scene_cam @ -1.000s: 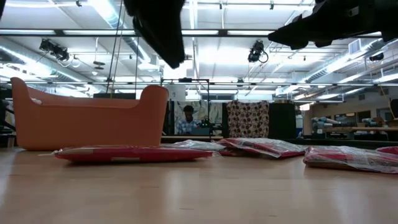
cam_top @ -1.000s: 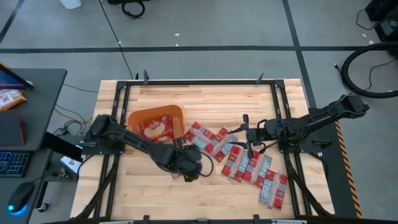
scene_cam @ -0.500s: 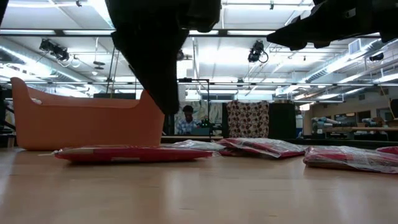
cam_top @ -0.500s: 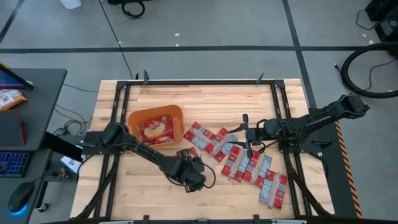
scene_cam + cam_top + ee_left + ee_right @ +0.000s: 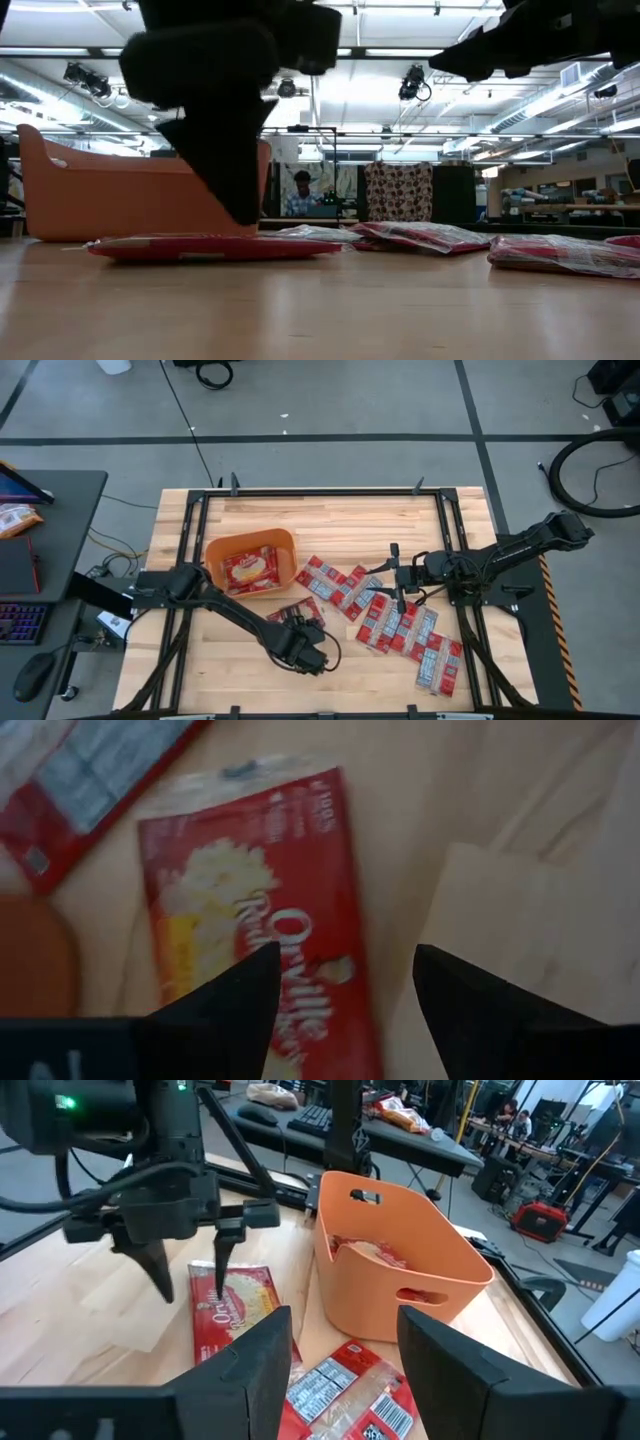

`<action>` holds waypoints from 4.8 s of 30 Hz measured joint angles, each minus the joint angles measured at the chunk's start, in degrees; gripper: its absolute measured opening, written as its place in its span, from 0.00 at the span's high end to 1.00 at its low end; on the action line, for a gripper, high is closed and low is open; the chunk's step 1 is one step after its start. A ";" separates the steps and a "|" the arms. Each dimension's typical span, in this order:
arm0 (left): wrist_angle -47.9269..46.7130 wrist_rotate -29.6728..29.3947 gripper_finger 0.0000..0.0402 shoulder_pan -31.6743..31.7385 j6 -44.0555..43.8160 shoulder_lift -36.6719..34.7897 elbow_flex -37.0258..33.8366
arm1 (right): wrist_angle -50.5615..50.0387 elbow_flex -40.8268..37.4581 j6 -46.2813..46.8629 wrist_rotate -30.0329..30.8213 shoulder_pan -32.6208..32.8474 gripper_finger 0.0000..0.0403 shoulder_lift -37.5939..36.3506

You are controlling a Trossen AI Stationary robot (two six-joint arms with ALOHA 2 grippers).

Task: Sort popcorn bags into baskets
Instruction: Put the red popcorn bag into the orange bin

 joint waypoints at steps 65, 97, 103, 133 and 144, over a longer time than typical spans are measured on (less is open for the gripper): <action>-37.74 -8.38 0.98 9.64 8.15 -19.77 -11.01 | 0.17 0.00 0.17 -1.33 0.02 0.54 -0.02; -1.08 -7.95 0.73 10.91 8.36 -36.70 -18.75 | 0.09 0.00 -0.02 1.18 -0.14 0.54 -0.02; 10.80 -10.30 0.73 9.42 16.56 -34.40 -18.81 | -0.20 0.00 0.15 2.06 -0.77 0.54 0.00; 32.85 4.32 0.86 7.80 51.41 -39.15 -35.96 | -40.45 33.73 2.44 -6.10 -10.91 0.57 34.36; 47.38 -1.72 0.90 3.10 46.40 -49.35 -48.29 | -64.13 49.35 -5.28 -8.56 -11.84 0.42 47.74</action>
